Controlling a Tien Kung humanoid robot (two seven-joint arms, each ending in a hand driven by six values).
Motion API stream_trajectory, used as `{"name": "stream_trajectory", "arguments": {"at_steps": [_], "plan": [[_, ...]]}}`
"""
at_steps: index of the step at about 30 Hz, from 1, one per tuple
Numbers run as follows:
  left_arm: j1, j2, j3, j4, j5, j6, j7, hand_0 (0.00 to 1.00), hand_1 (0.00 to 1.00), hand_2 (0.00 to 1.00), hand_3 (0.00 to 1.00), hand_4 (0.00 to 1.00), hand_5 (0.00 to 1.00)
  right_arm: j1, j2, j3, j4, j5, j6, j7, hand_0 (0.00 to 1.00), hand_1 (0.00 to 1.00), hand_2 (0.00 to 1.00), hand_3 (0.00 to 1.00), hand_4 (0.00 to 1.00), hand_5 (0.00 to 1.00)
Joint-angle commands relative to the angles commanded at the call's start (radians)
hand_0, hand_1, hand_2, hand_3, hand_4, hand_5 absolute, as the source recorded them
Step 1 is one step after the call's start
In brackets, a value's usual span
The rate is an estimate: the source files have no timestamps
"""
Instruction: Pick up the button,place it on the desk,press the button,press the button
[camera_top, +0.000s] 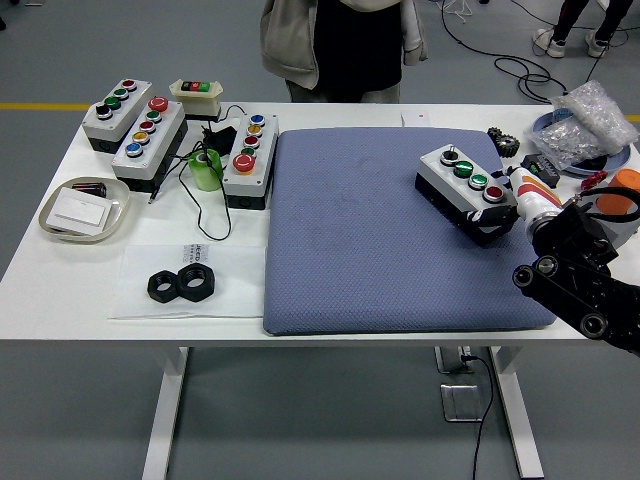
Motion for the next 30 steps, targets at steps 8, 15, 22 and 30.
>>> {"name": "stream_trajectory", "arguments": {"at_steps": [8,15,22,30], "plan": [[0.003,0.0,-0.005,0.001,0.008,0.0,0.002,0.747,0.784,0.856,0.773,0.549,0.998,-0.029,-0.08,-0.024,0.154,0.048,0.078,0.202,0.356,0.251,0.397,0.505,0.716,0.047],[0.005,0.0,-0.004,0.001,0.007,-0.001,0.002,0.747,0.783,0.856,0.773,0.549,0.998,-0.025,-0.111,-0.059,0.243,-0.146,0.172,0.448,0.341,0.247,0.394,0.506,0.716,0.046],[0.002,0.0,0.001,0.001,-0.001,0.0,-0.001,0.748,0.784,0.856,0.772,0.549,0.998,-0.013,-0.104,-0.073,0.204,-0.265,0.21,0.513,0.351,0.301,0.425,0.553,0.735,0.06],[-0.001,0.0,0.005,0.0,-0.009,0.0,-0.003,0.748,0.784,0.856,0.773,0.55,0.998,-0.021,-0.111,-0.026,0.17,-0.343,0.253,0.5,0.406,0.387,0.476,0.795,0.832,0.08]]}}
